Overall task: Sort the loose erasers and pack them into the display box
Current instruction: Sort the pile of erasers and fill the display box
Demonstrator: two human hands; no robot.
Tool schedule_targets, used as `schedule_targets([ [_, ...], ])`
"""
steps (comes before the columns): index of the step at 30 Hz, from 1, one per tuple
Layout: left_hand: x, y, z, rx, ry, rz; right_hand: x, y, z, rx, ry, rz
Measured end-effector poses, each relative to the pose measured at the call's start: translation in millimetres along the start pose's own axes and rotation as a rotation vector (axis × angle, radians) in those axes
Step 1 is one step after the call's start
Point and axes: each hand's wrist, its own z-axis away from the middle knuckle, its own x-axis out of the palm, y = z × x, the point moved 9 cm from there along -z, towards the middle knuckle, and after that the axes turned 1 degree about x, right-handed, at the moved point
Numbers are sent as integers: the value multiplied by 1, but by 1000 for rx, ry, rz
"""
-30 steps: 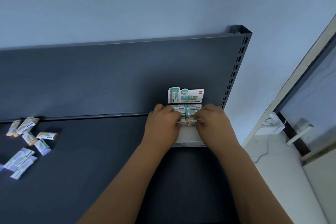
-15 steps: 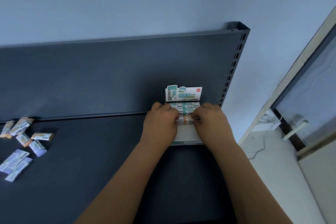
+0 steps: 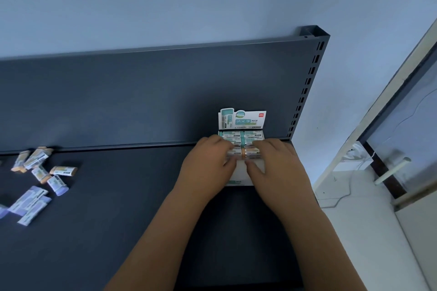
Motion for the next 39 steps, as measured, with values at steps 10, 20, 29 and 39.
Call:
schedule_targets([
  [10, -53, -55, 60, -147, 26, -163, 19, -60, 22, -35, -45, -211],
  [20, -108, -150, 100, -148, 14, -167, 82, -167, 27, -91, -85, -153],
  [29, -207, -318, 170, -116, 15, -109, 189, -339, 48, -98, -146, -205],
  [39, -258, -422, 225, -144, 6, -34, 250, -441, 60, -92, -153, -136],
])
